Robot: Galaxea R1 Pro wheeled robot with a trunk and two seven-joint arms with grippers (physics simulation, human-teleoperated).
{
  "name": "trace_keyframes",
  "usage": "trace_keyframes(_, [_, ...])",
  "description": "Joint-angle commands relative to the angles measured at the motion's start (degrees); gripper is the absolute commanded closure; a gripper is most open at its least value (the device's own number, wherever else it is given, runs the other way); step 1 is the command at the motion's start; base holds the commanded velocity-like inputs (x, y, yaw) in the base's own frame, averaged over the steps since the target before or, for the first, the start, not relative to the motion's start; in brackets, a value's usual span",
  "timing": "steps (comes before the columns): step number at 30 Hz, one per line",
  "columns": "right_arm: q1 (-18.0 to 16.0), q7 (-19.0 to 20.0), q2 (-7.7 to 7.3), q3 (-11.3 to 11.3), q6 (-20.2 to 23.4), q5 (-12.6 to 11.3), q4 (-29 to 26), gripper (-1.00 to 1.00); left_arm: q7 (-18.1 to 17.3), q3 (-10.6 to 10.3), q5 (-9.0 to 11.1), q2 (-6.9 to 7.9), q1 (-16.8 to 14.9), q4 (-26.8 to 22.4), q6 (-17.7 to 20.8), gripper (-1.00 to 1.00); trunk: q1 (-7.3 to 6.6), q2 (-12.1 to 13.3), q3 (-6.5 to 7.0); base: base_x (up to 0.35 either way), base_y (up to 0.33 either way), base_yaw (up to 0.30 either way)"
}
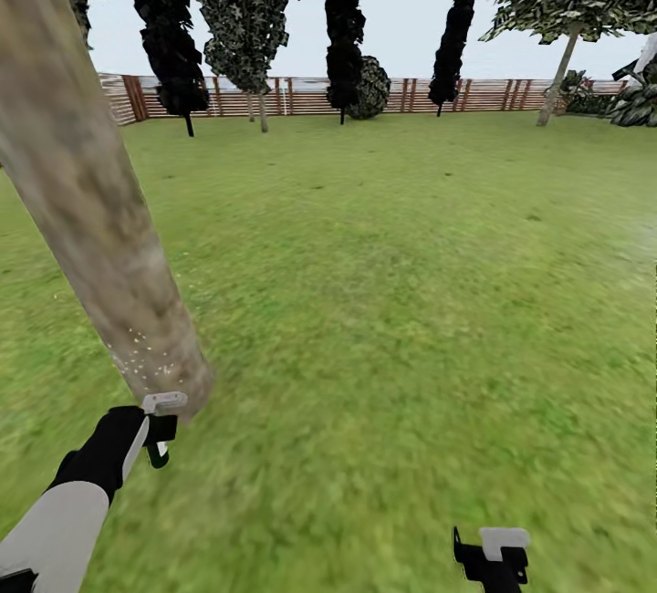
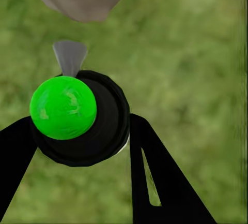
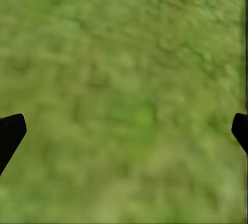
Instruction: In the garden, pick up the pesticide atomizer on the floor and spray pesticide onto both trees until each tree trunk is fully covered.
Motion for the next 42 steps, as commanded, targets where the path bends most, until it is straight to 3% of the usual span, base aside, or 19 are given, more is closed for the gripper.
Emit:
trace_keyframes(1, [-0.03, -0.28, 0.02, -0.29, -0.09, 0.6, 0.05, -1.0, -0.42, 0.26, -0.61, -0.06, -0.03, -0.11, 0.27, 1.0, 0.0, -0.02, -0.05, 0.087, -0.269, 0.0])
trace_keyframes(42, [-0.03, -0.28, 0.2, -0.21, -0.09, 0.6, 0.05, -1.0, -0.46, 0.19, -0.61, -1.39, -0.03, 0.37, 0.27, 1.0, 0.0, -0.02, -0.05, 0.159, -0.248, 0.258])
